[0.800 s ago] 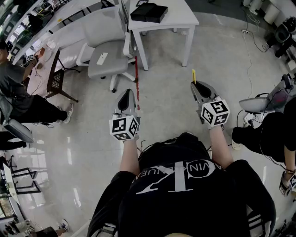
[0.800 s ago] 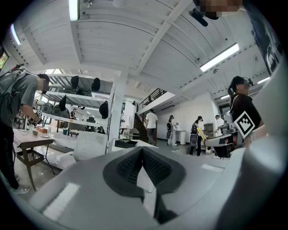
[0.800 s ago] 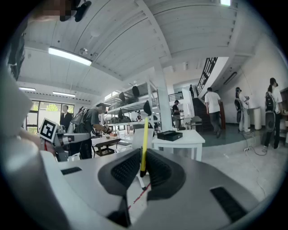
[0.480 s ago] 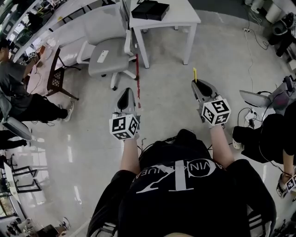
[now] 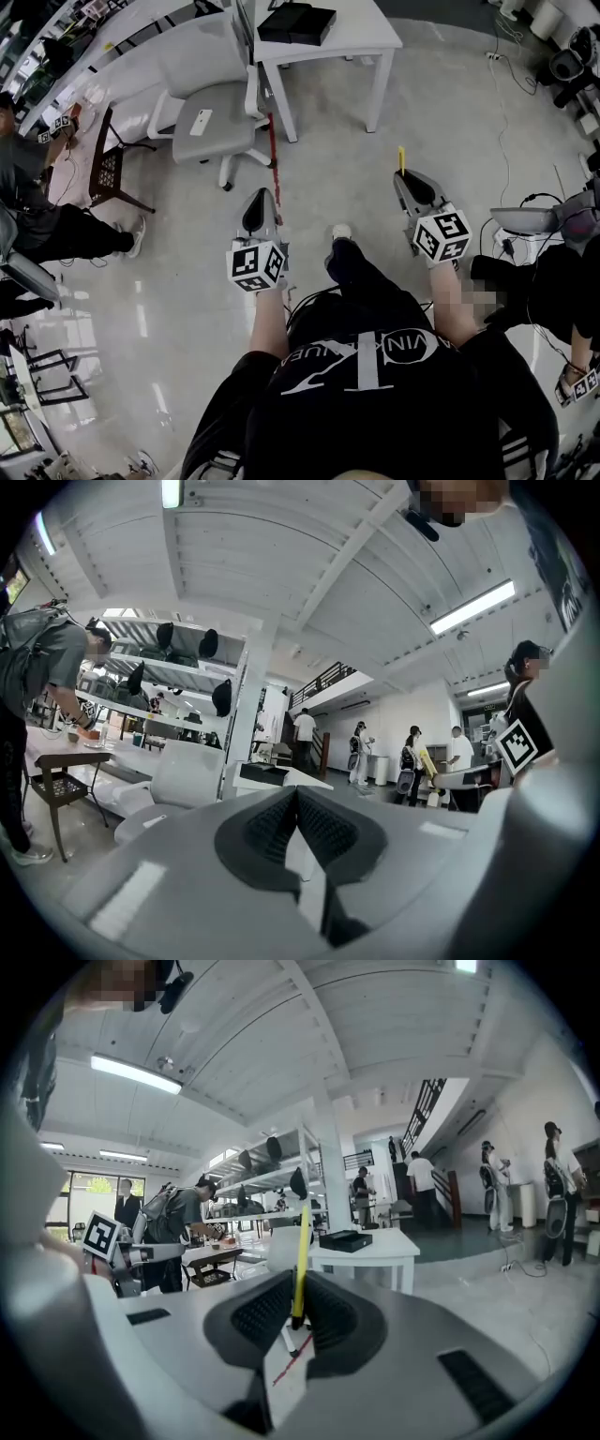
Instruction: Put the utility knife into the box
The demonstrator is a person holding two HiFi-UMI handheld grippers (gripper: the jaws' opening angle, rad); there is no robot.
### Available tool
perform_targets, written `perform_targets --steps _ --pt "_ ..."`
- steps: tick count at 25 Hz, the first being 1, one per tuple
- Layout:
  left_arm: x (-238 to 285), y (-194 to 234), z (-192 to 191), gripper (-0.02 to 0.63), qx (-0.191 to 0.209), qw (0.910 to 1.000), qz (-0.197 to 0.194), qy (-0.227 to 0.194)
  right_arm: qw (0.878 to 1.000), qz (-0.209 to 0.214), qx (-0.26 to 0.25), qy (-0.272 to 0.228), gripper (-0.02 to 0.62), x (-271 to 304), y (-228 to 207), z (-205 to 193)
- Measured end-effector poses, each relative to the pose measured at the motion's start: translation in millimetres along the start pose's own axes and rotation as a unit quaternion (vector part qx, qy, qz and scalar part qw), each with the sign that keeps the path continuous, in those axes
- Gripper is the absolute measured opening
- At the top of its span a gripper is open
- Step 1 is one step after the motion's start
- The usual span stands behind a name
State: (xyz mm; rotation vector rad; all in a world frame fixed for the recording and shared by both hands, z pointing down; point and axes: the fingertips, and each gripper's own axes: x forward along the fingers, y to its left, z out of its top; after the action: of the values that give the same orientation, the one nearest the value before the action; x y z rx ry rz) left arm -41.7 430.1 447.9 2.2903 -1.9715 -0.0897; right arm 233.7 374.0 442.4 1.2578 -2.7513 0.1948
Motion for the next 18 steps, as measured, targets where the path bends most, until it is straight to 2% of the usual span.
perform_targets --steps 18 --pt "168 70 32 0.011 0.019 0.9991 -0.037 0.006 1.000 -0.010 0.024 -0.011 0.052 162 -61 36"
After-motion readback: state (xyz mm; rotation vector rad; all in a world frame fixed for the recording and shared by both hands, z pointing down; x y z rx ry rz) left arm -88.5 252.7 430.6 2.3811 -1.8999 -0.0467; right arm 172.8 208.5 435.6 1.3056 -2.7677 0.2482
